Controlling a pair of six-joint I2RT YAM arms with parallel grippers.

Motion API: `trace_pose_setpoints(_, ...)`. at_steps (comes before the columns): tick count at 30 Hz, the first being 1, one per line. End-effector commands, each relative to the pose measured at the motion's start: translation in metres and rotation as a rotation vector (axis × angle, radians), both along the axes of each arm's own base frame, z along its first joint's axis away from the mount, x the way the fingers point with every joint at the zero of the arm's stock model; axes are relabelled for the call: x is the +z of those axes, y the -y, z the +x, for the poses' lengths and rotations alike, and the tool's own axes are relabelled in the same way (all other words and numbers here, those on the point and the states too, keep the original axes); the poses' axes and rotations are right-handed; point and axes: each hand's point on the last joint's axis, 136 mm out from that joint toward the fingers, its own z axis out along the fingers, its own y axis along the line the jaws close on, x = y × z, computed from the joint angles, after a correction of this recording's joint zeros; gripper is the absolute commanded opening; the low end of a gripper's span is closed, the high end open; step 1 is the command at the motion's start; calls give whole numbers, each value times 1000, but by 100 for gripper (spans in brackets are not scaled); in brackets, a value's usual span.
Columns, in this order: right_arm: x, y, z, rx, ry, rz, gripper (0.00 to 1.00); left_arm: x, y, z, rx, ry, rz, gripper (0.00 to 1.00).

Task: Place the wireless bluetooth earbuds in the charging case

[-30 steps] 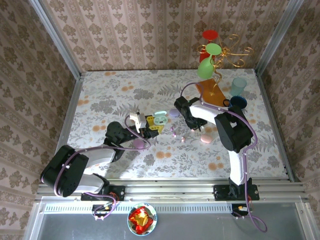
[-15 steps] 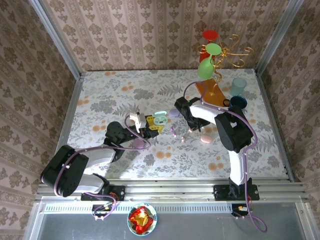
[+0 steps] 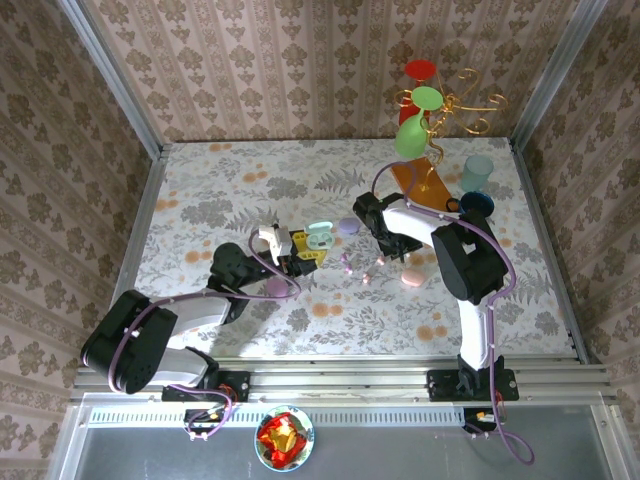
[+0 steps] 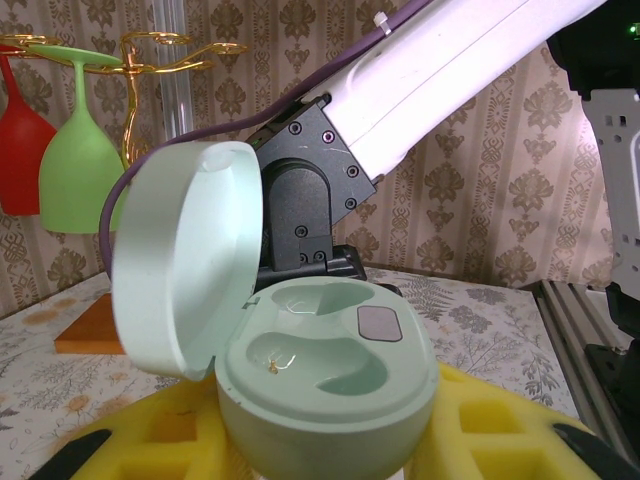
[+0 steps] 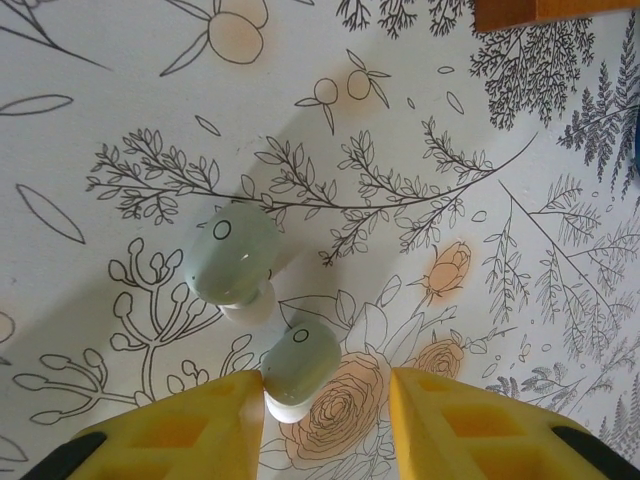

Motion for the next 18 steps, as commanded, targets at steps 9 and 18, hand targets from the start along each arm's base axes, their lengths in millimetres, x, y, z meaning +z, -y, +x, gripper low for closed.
trace_pose_setpoints(9, -4, 13, -19, -9, -70, -45, 39, 4, -1, -2, -14, 20, -10, 32)
trace_pose_setpoints(18, 5, 21, -21, -22, -54, -66, 39, 4, -1, -2, -17, 15, -10, 32)
